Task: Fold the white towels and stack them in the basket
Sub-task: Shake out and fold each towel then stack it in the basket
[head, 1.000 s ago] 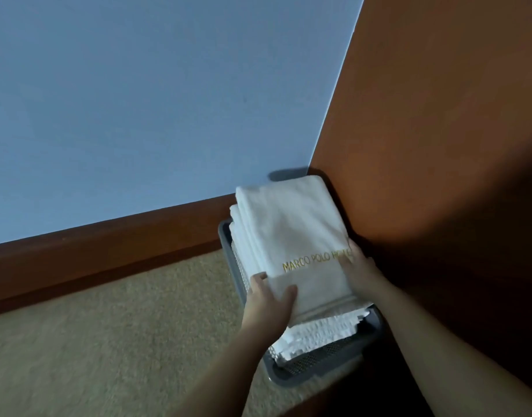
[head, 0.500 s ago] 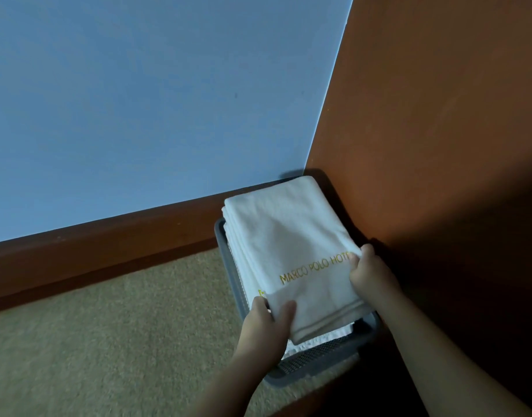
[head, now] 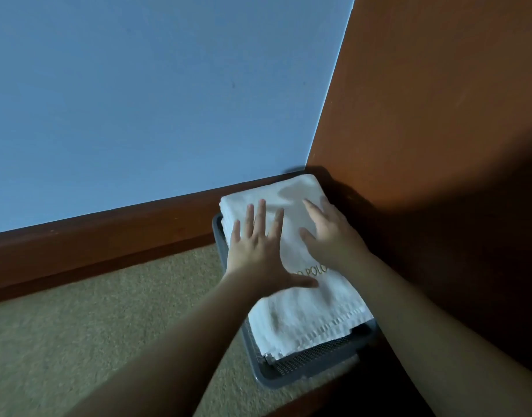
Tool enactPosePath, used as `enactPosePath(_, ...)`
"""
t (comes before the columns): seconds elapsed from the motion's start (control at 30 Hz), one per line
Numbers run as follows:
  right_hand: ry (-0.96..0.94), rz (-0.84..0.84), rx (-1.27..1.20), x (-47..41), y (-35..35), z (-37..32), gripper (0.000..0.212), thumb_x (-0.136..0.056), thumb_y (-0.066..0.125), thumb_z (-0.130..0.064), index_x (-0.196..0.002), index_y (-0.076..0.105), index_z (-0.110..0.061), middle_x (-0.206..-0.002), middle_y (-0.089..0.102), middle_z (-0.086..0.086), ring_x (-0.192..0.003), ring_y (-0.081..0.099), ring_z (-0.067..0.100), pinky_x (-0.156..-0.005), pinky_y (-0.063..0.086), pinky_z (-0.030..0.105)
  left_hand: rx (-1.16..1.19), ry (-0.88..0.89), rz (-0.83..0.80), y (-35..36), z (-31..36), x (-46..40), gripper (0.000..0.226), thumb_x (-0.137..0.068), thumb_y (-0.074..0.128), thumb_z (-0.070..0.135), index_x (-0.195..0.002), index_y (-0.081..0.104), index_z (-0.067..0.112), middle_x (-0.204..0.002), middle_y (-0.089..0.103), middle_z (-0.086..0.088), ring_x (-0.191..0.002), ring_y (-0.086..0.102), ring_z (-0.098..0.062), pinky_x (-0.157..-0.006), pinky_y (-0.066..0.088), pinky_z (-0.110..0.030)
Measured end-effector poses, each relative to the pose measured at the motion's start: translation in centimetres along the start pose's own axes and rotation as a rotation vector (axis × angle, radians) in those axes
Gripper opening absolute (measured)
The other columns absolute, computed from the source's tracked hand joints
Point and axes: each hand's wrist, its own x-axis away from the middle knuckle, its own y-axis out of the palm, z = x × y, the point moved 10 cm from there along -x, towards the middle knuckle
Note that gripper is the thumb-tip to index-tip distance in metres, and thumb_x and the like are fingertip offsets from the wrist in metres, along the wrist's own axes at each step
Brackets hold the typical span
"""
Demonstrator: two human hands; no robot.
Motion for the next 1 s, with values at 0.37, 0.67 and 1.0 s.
enactPosePath(0.37,0.019,-0.184,0.265,-8.6,8.3,1.7,0.077,-0.101,0.02,-0.072,-0.164,-0.011,-0.039,-0.172,-0.024,0.0,-0.159,-0.019,0.023,-0.127,-0.006,0.05,-0.157,-0.026,-0.245,5.5,-5.6,-9.7,0.175,-0.03,0.044,0.115,-0.163,-0.02,0.02,-0.17,-0.025,-0.015,-0.158,-0.022,-0.032,-0.128,-0.006,-0.056)
enactPosePath(0.67,0.02,-0.076,0.209,-1.6,4.9,0.4,0.084,-0.095,0.023,-0.076,-0.165,-0.005,-0.04,-0.175,-0.013,0.002,-0.161,-0.008,0.021,-0.129,0.002,0.048,-0.082,-0.019,-0.277,4.1,-1.8,-4.2,0.172,-0.032,0.042,0.114,-0.161,-0.027,0.023,-0.161,-0.043,-0.019,-0.147,-0.039,-0.046,-0.122,-0.006,-0.071)
enactPosePath(1.0,0.086,-0.111,0.263,4.4,7.5,3.1,0.082,-0.092,0.009,-0.087,-0.158,-0.022,-0.05,-0.17,-0.03,0.004,-0.157,-0.025,0.029,-0.124,-0.013,0.062,-0.076,0.022,-0.328,7.8,0.0,0.1,0.174,-0.034,0.049,0.112,-0.156,-0.035,0.02,-0.15,-0.056,-0.019,-0.137,-0.052,-0.048,-0.12,-0.01,-0.072)
